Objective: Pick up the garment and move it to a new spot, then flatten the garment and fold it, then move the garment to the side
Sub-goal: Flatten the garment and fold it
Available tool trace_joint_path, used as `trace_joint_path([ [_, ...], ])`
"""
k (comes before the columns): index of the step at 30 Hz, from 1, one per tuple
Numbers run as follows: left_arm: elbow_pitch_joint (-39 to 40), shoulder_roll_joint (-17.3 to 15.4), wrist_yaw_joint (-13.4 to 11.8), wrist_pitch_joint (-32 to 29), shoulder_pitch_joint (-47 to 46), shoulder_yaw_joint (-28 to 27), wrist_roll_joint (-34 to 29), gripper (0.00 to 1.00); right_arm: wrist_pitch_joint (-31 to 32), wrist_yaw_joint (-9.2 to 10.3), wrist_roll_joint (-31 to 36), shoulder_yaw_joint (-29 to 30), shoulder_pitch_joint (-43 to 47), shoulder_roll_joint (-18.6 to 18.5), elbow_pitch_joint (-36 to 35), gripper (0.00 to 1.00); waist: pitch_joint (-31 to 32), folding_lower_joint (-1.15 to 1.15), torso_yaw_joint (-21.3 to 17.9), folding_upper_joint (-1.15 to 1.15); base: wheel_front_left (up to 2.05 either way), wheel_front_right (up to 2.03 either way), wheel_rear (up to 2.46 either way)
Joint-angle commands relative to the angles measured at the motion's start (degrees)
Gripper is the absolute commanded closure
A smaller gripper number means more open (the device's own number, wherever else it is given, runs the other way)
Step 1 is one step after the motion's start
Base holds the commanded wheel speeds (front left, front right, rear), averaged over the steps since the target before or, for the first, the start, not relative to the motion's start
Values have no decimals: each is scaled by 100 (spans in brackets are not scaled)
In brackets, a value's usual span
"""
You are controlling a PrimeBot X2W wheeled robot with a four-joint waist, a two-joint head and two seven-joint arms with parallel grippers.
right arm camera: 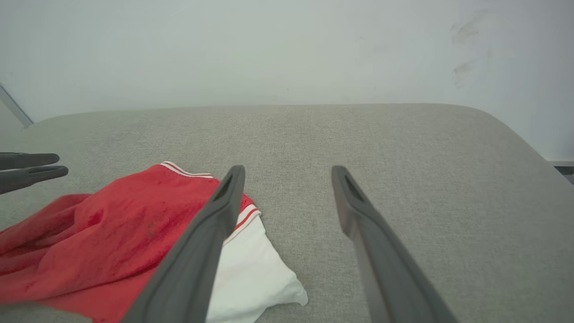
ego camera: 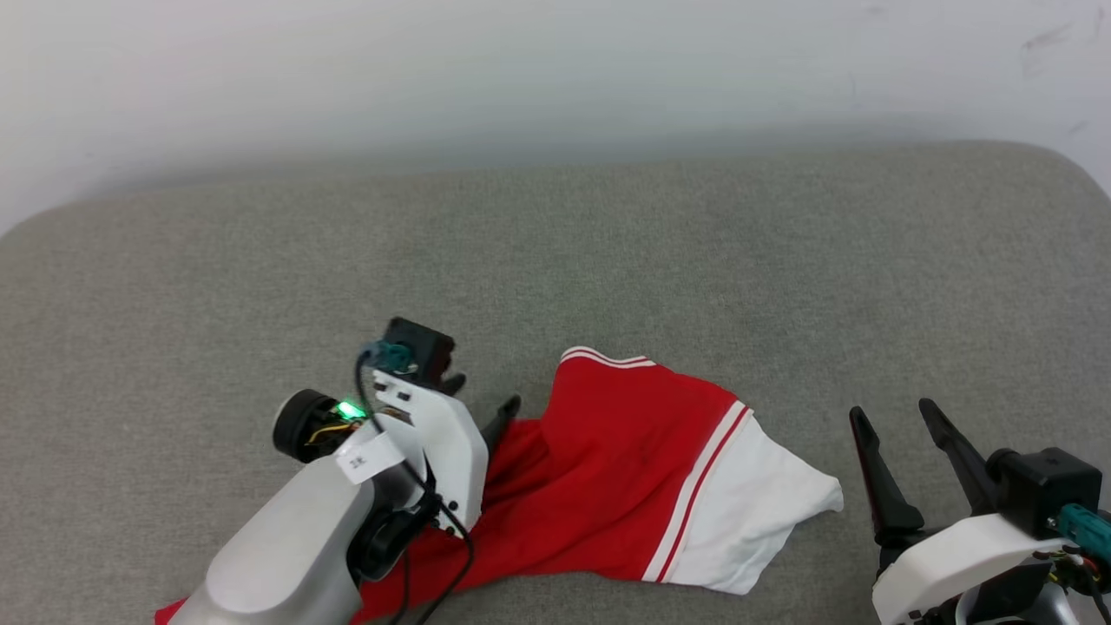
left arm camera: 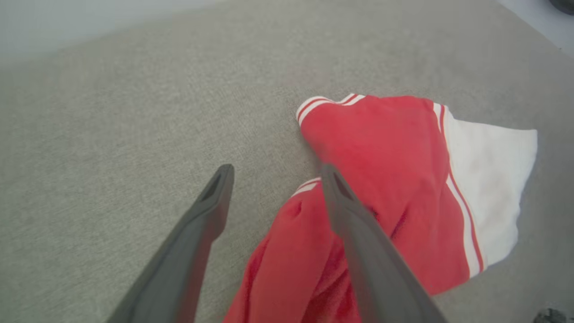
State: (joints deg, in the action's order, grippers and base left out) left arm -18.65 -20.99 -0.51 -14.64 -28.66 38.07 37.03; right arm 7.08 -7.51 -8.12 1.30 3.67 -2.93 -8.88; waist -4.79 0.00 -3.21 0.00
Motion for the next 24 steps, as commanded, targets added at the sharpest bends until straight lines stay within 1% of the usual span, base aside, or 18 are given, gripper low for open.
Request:
trace_joint_path([
  [1, -184, 60, 127, -310, -149, 119, 72, 0, -23, 4, -33, 9, -86, 7, 28, 0, -162, 0, -76, 0, 0, 0, 0],
  [4, -514, 118, 287, -831, -278, 278, 218, 0, -43, 3, -31, 17, -155, 6, 43, 0, -305, 0, -127, 0, 0, 0, 0],
  [7, -879, 179, 287, -1122, -390, 362, 250, 0, -58, 4, -5, 67, -180, 6, 40, 0, -435, 0, -161, 0, 0, 0, 0],
  [15, -1900, 465, 455, -1803, -382, 786, 286, 0, -70, 3, -45, 59, -282, 7, 105, 0, -594, 0, -202, 0, 0, 0, 0],
  [16, -1965, 503, 482, -1786, -405, 821, 266, 11, -73, 3, -51, 56, -297, 7, 114, 0, -600, 0, -203, 0, 0, 0, 0],
  [17, -2016, 547, 503, -1732, -418, 839, 272, 51, -76, 3, -56, 51, -309, 7, 123, 0, -597, 0, -204, 0, 0, 0, 0],
  [18, -2030, 560, 516, -1613, -467, 860, 210, 69, -75, 3, -60, 53, -313, 7, 130, 0, -594, 0, -203, 0, 0, 0, 0],
  [19, -2027, 574, 493, -1414, -542, 834, 161, 100, -73, 4, -65, 66, -309, 7, 144, 0, -583, 0, -193, 0, 0, 0, 0],
  [21, -2014, 550, 371, -978, -670, 756, 11, 100, -67, 4, -70, 107, -277, 6, 169, 0, -535, 0, -157, 0, 0, 0, 0],
  [24, -1953, 409, 64, -292, -850, 626, -258, 100, -35, 3, -102, 133, -209, 8, 211, 0, -422, 0, -96, 0, 0, 0, 0],
])
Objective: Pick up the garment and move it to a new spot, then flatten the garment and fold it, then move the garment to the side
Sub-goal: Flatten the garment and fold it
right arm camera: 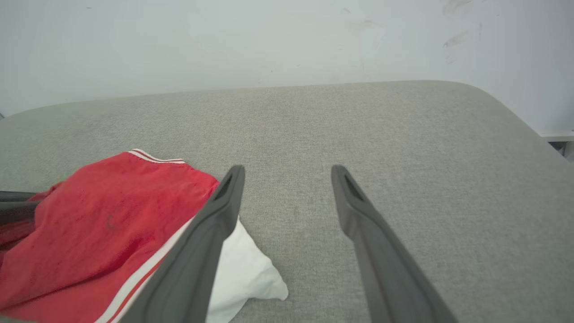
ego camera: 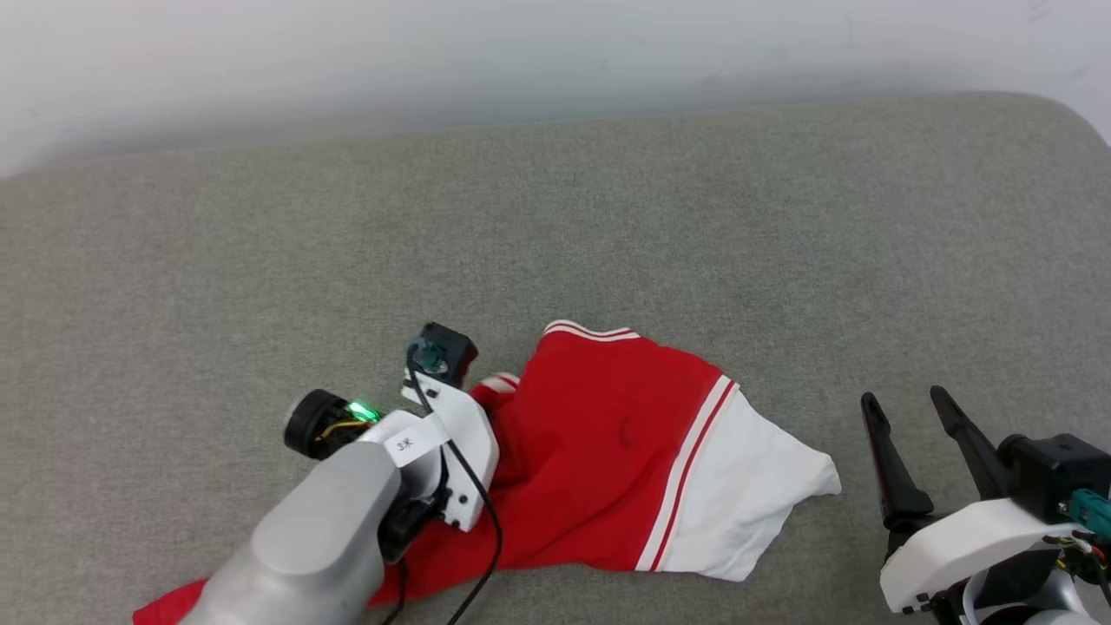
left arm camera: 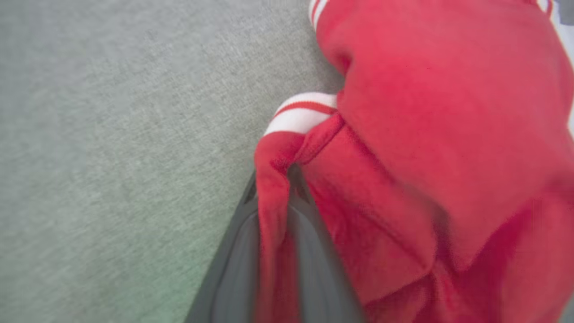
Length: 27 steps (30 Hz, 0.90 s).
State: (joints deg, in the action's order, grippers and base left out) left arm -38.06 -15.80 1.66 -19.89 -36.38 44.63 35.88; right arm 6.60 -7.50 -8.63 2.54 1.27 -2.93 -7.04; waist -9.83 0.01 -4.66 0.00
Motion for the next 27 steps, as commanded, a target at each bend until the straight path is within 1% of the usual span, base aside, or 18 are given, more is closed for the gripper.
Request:
trace_joint_path([
  [1, 29, -152, -254, 435, -109, -88, -180, 100, 23, 2, -53, 8, 44, 8, 37, 0, 123, -1, 71, 0, 0, 0, 0],
  [3, 149, -189, -459, 752, -99, -158, -308, 100, 35, 3, -67, 21, 94, 7, 59, 0, 221, -1, 128, 0, 0, 0, 0],
  [4, 149, -189, -459, 752, -99, -158, -308, 100, 35, 3, -67, 21, 94, 7, 59, 0, 221, -1, 128, 0, 0, 0, 0],
  [8, 516, -431, -914, 1248, 142, -411, -360, 100, 72, 2, -92, 26, 198, 6, 81, 0, 427, -1, 241, 0, 0, 0, 0],
  [11, 835, -651, -1289, 1482, 516, -681, -244, 100, 103, 2, -117, 23, 262, 6, 97, 0, 553, -1, 307, 0, 0, 0, 0],
  [14, 1087, -823, -1575, 1547, 1055, -936, -5, 100, 138, 3, -132, 17, 345, 7, 94, 0, 637, -1, 353, 0, 0, 0, 0],
  [18, 1205, -886, -1768, 1538, 1862, -1162, 407, 100, 159, 3, -139, 5, 376, 6, 77, 0, 683, -1, 384, 0, 0, 0, 0],
  [23, 1174, -709, -1766, 1624, 2500, -1247, 748, 100, 197, 2, -126, 5, 410, 6, 67, 0, 697, -1, 425, 0, 0, 0, 0],
  [24, 1162, -681, -1786, 1684, 2574, -1264, 766, 66, 204, 2, -120, 6, 411, 6, 70, 0, 707, -1, 432, 0, 0, 0, 0],
  [25, 1151, -663, -1824, 1786, 2617, -1278, 748, 11, 217, 3, -113, 11, 418, 6, 76, 0, 727, -1, 440, 0, 0, 0, 0],
  [26, 1160, -624, -1830, 1883, 2661, -1300, 756, 0, 229, 2, -102, 7, 421, 6, 76, 0, 746, -1, 443, 0, 0, 0, 0],
  [27, 1189, -597, -1833, 2025, 2693, -1312, 739, 0, 234, 2, -86, 5, 420, 6, 79, 0, 773, -1, 446, 0, 0, 0, 0],
])
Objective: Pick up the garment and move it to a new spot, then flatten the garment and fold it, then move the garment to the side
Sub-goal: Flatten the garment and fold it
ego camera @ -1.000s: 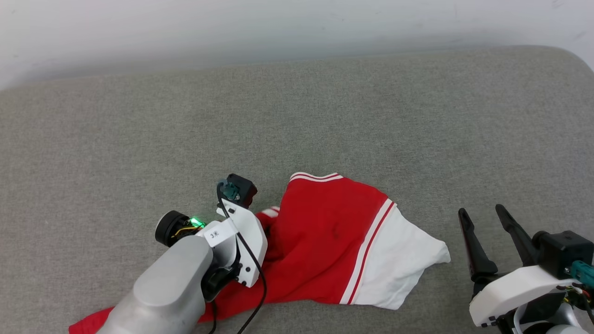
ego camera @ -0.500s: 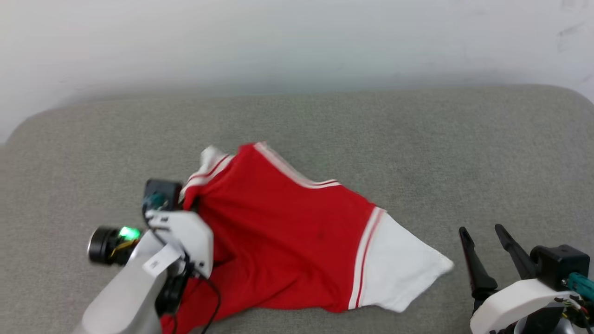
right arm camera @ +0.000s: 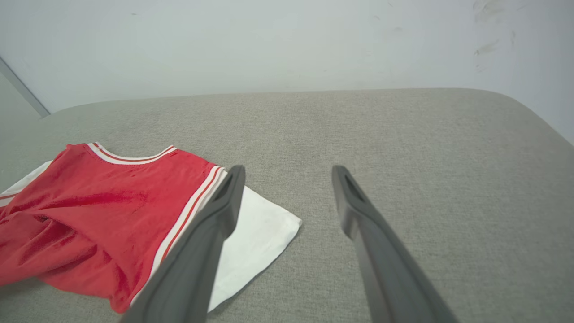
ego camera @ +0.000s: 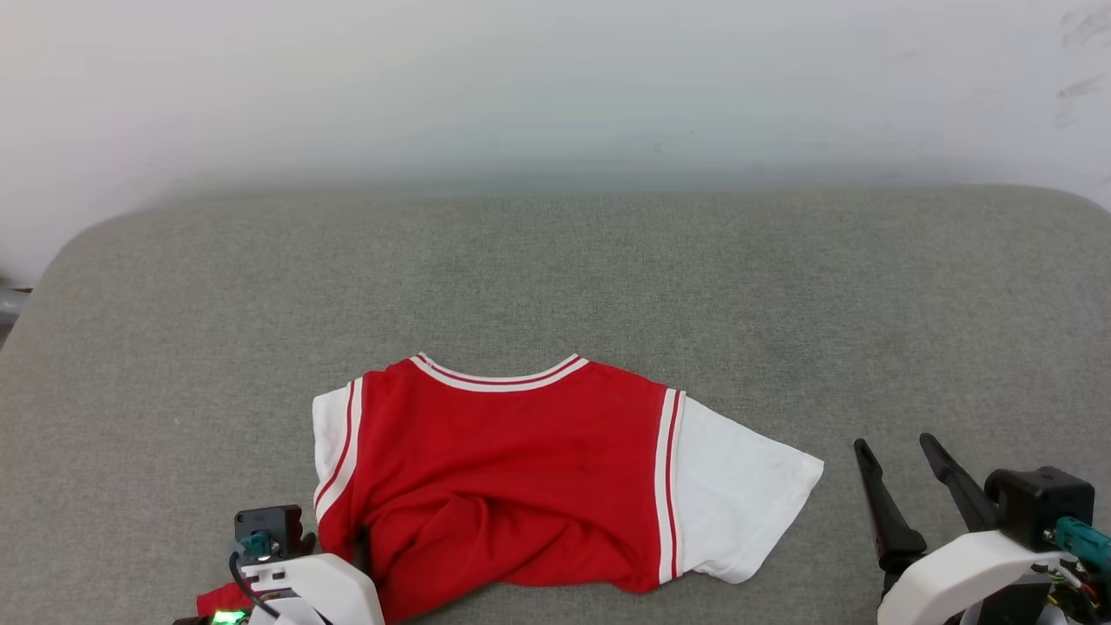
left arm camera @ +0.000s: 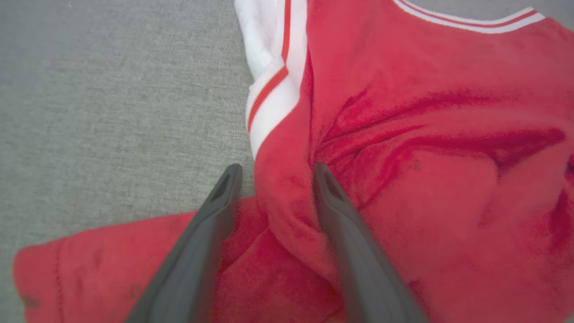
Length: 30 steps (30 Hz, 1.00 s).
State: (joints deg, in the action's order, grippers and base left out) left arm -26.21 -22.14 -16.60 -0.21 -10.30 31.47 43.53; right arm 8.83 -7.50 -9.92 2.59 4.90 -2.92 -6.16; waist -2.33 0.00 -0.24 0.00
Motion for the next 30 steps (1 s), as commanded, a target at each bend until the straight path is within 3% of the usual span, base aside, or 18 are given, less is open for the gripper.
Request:
trace_joint_path([
  [1, 55, 40, -33, 250, 78, -22, -91, 0, 11, 2, 45, 3, 63, 5, -9, 0, 54, 0, 7, 0, 0, 0, 0],
  [9, 418, -33, -96, 1311, 214, -213, -382, 0, 63, 2, 35, 21, 132, 5, -36, 0, 279, 0, 12, 0, 0, 0, 0],
  [20, 1608, -47, -82, 1548, 459, -555, -998, 0, 190, 3, -22, 73, 219, 5, 71, 0, 384, 0, -16, 0, 0, 0, 0],
  [26, 2128, 30, -107, 1546, 670, -691, -1296, 0, 795, 2, -109, 288, 123, -5, 534, 0, 362, 0, 20, 0, 0, 0, 0],
  [30, 2326, 76, -94, 1541, 698, -717, -1441, 0, 1468, 2, -269, 418, -181, -204, 1027, 0, 291, 0, 133, 0, 0, 0, 0],
])
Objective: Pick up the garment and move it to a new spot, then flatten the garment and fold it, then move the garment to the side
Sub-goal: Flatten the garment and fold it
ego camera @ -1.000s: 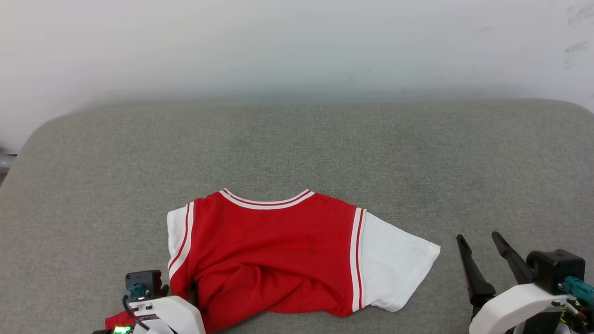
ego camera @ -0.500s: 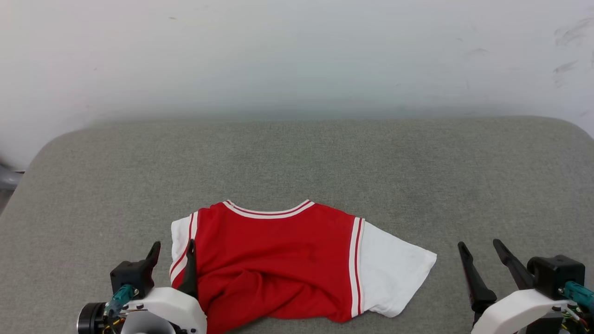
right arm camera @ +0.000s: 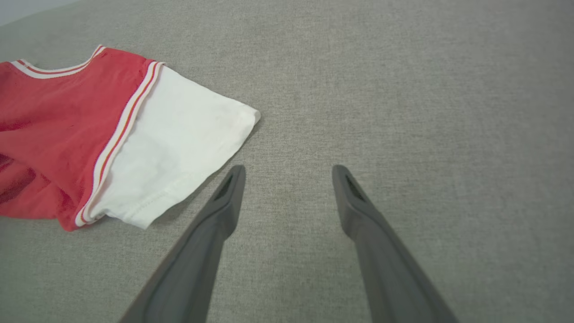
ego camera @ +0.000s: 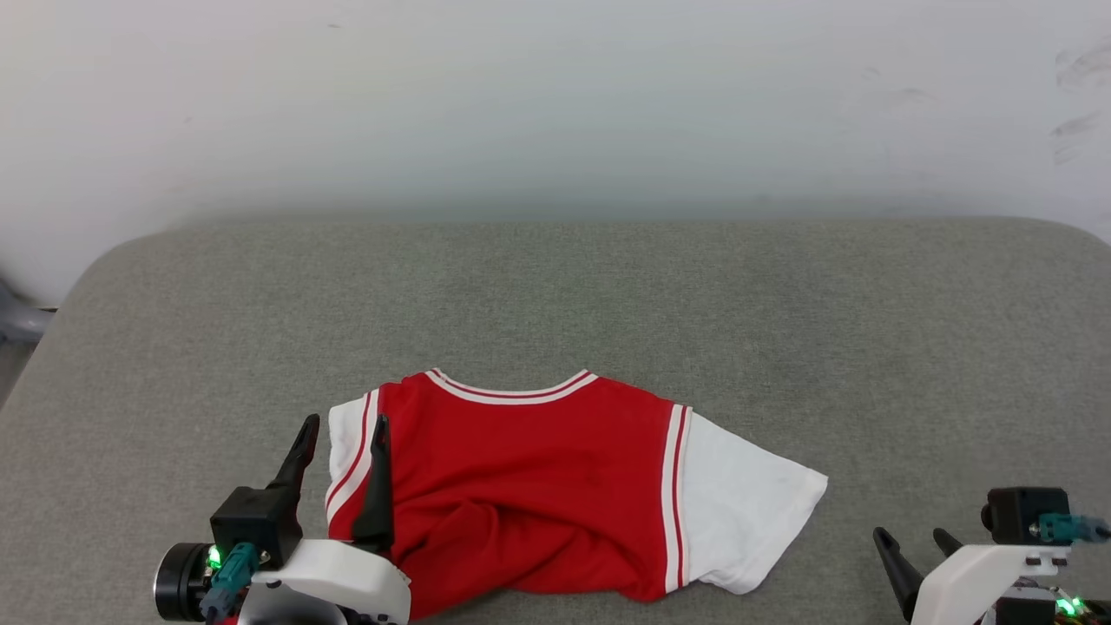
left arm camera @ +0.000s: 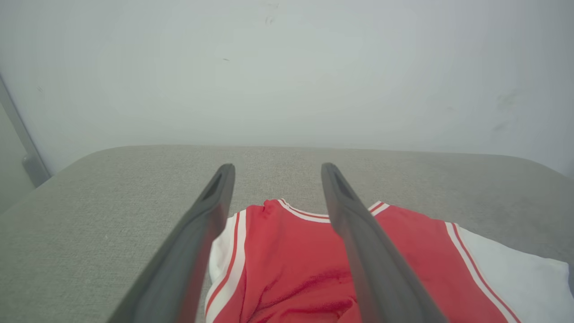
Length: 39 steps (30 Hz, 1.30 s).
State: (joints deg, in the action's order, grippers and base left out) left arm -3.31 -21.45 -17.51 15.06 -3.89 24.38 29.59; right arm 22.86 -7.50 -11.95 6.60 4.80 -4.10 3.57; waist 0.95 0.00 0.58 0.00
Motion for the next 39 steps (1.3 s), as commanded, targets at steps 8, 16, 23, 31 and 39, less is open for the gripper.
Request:
trace_joint_path([
  [8, 243, 182, 69, 15, -84, -83, -215, 0, 972, 2, -520, -565, -1085, -638, 979, 0, -339, 0, 376, 0, 0, 0, 0],
  [16, 244, 412, 208, 15, -224, -192, -363, 0, 1195, 2, -711, -1196, -1994, -992, 1894, 0, -721, 0, 653, 0, 0, 0, 0],
  [23, 144, 604, 330, 15, -259, -420, -431, 0, 1459, -8, -1097, -1810, -2059, -968, 2591, 0, -944, 0, 810, 0, 0, 0, 0],
  [31, 15, 669, 428, 15, -150, -707, -483, 0, 1420, -12, -1268, -2142, -2123, -1074, 2763, 100, -925, 0, 772, 0, 0, 0, 0],
  [39, -77, 476, 482, -152, -36, -959, -263, 0, 900, 4, -1212, -1679, -2193, -1442, 2034, 100, -645, 0, 627, 0, 0, 0, 0],
])
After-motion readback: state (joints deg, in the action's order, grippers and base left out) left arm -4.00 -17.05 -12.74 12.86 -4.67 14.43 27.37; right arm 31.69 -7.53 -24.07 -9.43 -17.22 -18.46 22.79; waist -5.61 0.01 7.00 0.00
